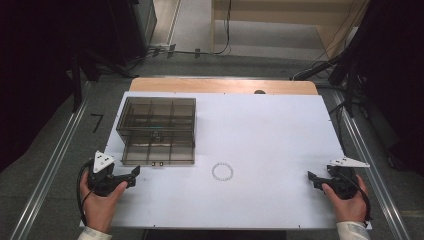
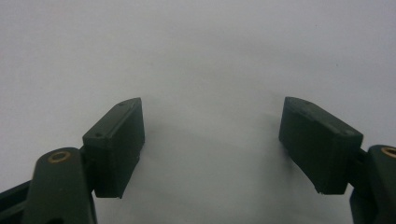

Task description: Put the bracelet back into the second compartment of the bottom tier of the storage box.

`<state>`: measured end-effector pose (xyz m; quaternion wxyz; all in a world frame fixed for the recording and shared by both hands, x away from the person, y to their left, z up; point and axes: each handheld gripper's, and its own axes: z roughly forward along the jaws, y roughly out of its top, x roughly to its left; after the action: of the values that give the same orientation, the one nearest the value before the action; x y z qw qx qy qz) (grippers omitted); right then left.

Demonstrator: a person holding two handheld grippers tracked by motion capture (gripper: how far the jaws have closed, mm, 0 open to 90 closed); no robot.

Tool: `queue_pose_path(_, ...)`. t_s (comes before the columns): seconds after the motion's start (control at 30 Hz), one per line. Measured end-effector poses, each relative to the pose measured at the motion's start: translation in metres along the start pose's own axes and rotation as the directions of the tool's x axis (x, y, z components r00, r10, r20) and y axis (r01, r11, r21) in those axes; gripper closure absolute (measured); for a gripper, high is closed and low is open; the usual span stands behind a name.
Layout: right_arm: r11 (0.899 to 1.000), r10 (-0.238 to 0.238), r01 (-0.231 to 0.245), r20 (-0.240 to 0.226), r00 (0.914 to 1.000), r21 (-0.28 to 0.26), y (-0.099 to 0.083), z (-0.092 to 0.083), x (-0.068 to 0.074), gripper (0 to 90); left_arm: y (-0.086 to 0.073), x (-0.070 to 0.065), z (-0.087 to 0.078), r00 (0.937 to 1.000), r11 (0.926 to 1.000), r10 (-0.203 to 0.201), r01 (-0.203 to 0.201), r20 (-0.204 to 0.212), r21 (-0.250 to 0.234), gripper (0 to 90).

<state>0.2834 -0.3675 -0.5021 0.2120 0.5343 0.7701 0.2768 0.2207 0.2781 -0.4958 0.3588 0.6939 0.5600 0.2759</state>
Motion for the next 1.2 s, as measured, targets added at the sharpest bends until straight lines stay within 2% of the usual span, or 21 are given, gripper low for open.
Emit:
queue_pose_path(0.3,1.000,-0.001,0.001,0.004,1.0000,0.000,0.000,0.000,0.001,20.8,0.000,-0.001,-0.002,1.0000,0.9999,0.004,-0.004,0.006,-0.010,4.0)
queue_pose_path(0.5,1.000,-0.002,0.002,0.002,1.0000,0.000,0.000,0.000,0.001,20.8,0.002,-0.006,-0.002,0.9997,0.9998,0.014,-0.014,0.022,-0.014,4.0)
queue_pose_path(0.73,1.000,-0.002,0.002,0.001,1.0000,0.000,0.000,0.000,0.000,20.7,0.005,-0.018,-0.004,0.9976,0.9978,0.062,-0.061,0.030,-0.024,4.0)
queue_pose_path(0.9,1.000,-0.002,0.002,0.001,1.0000,0.001,0.001,0.000,0.000,20.7,0.006,-0.024,-0.003,0.9959,0.9969,0.075,-0.074,0.050,-0.029,4.0)
queue_pose_path(1.2,1.000,-0.003,0.003,0.004,1.0000,0.003,0.001,0.000,0.001,20.7,0.010,-0.029,-0.004,0.9954,0.9977,0.063,-0.061,0.072,-0.028,4.0)
